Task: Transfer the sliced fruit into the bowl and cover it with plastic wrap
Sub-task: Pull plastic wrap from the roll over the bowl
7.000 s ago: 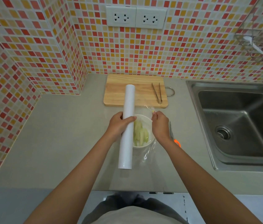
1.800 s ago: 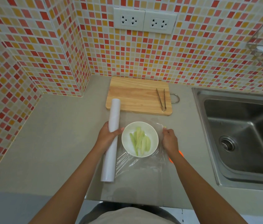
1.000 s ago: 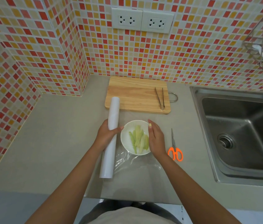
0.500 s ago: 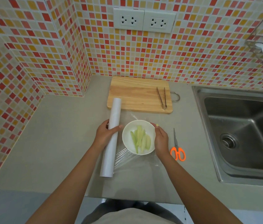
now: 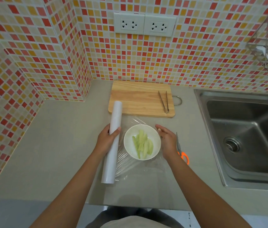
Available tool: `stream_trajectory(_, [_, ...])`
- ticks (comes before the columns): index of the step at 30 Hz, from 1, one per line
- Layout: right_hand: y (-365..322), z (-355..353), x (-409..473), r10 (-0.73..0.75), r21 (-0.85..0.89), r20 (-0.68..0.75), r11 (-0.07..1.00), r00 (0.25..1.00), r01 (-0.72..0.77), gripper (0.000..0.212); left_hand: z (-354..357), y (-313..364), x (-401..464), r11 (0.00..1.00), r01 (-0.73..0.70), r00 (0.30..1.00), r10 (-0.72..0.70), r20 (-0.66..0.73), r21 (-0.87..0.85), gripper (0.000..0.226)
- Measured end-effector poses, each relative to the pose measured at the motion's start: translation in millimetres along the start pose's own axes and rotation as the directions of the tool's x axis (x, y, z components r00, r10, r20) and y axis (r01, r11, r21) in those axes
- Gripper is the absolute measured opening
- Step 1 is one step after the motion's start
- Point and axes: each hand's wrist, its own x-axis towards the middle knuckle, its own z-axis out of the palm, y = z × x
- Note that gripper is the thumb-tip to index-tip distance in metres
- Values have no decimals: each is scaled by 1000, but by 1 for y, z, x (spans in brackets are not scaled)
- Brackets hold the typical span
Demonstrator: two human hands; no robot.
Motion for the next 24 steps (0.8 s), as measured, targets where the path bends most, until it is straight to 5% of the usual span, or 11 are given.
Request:
stream_trajectory(5, [-8, -18, 2, -130, -120, -116, 986, 985, 116, 14, -1, 2, -2, 999, -36, 999, 36, -8, 15, 29])
stream_trajectory(12, [-15, -46, -1, -219, -400, -171, 906, 961, 135, 13, 1, 7, -6, 997, -58, 998, 58, -18, 49, 8])
stream_trajectory(18, [-7, -65, -11, -252, -770, -182, 637, 950, 21, 15, 1, 10, -6, 998, -50, 999, 50, -16, 44, 23])
stream_trajectory(24, [-11, -76, -26, -64, -894, -221, 411, 973, -176, 30, -3, 17, -5, 995, -6, 999, 9, -38, 95, 34])
